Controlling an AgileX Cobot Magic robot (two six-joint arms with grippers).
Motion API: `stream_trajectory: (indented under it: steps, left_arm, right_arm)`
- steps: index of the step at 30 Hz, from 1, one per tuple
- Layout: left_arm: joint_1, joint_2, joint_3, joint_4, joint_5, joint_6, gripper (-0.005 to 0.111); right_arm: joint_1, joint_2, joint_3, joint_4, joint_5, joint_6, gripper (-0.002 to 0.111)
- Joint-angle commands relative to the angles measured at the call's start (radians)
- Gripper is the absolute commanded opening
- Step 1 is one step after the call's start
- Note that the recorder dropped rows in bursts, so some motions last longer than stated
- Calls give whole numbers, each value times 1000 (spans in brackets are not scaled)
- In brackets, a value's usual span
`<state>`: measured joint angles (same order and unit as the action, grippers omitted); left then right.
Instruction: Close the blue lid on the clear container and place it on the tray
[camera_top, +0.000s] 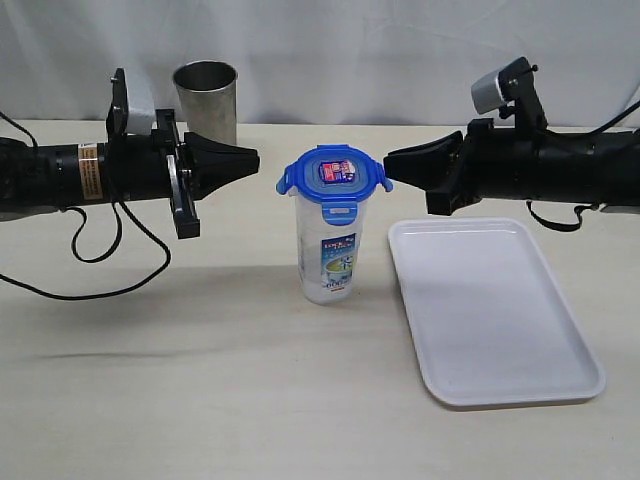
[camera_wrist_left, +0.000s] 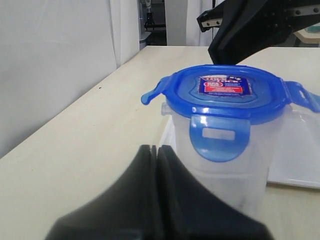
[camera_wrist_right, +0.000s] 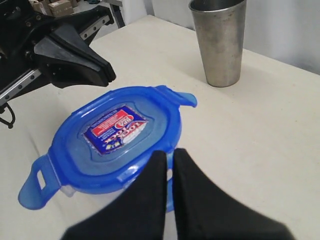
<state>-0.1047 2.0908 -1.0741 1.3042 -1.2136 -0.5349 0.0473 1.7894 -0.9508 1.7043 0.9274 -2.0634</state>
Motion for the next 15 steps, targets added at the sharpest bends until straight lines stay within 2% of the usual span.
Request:
stream_trajectory:
  steps: [1, 15]
  left_arm:
    - [-1, -8, 3, -5, -8, -15, 0]
    - [-1, -8, 3, -17, -8, -18, 0]
  right_arm:
    - [1, 2, -5, 10, 0, -18, 5]
    - [1, 39, -26, 0, 16, -8, 5]
